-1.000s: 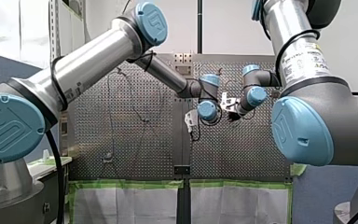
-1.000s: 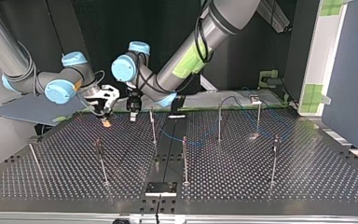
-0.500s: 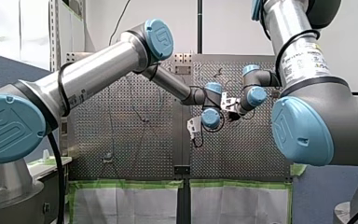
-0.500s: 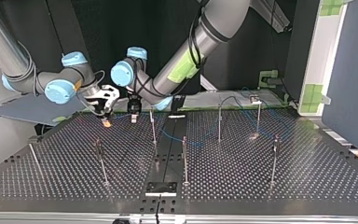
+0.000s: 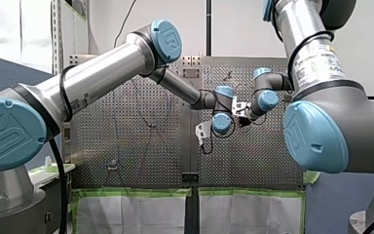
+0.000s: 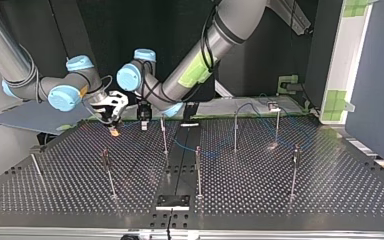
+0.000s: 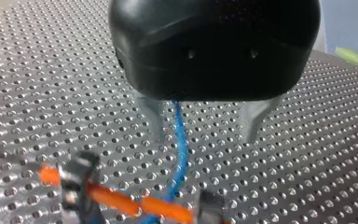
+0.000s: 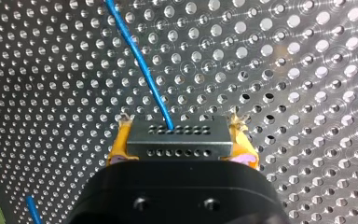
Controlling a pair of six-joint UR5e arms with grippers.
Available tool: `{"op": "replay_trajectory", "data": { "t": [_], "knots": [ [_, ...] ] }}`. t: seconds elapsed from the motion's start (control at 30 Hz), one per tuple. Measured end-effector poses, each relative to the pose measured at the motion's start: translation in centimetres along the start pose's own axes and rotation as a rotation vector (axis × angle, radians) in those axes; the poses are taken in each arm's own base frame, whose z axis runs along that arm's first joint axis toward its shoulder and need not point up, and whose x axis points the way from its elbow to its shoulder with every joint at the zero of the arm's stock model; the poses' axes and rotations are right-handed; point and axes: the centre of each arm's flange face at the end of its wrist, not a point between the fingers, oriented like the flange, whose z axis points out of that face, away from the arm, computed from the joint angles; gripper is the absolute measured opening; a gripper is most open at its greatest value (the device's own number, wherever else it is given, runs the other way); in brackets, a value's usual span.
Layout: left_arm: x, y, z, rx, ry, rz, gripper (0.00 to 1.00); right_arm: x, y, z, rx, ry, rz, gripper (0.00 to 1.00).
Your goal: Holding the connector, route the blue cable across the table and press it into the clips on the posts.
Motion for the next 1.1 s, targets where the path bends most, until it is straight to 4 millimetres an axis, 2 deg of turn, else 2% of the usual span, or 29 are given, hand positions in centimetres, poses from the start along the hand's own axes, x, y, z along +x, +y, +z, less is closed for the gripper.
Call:
{"op": "replay_trajectory", "data": {
  "t": [0.03, 0.07, 0.1, 0.13, 0.6, 0.7, 1.1],
  "knots": [
    [0.0, -0.1, -0.1, 0.002, -0.003, 0.0, 0.22, 0.0, 0.0, 0.0, 0.0, 0.0, 0.0, 0.0],
    [0.0, -0.2, -0.1, 0.003, -0.005, -0.001, 0.22, 0.0, 0.0, 0.0, 0.0, 0.0, 0.0, 0.0],
    [0.0, -0.3, -0.1, 0.004, -0.008, -0.001, 0.05, 0.0, 0.0, 0.0, 0.0, 0.0, 0.0, 0.0],
    [0.0, -0.4, -0.1, 0.005, -0.01, -0.002, 0.0, 0.0, 0.0, 0.0, 0.0, 0.001, 0.0, 0.0],
    [-0.6, -0.5, -0.4, -0.012, -0.019, -0.009, 0.0, 0.6, -0.3, 0.0, 0.006, 0.008, -0.007, 0.0],
    [-1.6, -0.7, -0.7, -0.019, -0.018, -0.009, 0.0, 1.4, -0.6, -0.2, 0.008, 0.015, -0.01, 0.0],
    [-7.5, -2.4, -2.9, -0.005, -0.042, -0.024, 0.0, 7.1, -1.6, -2.9, 0.018, 0.105, -0.003, 0.0]
  ]
}}
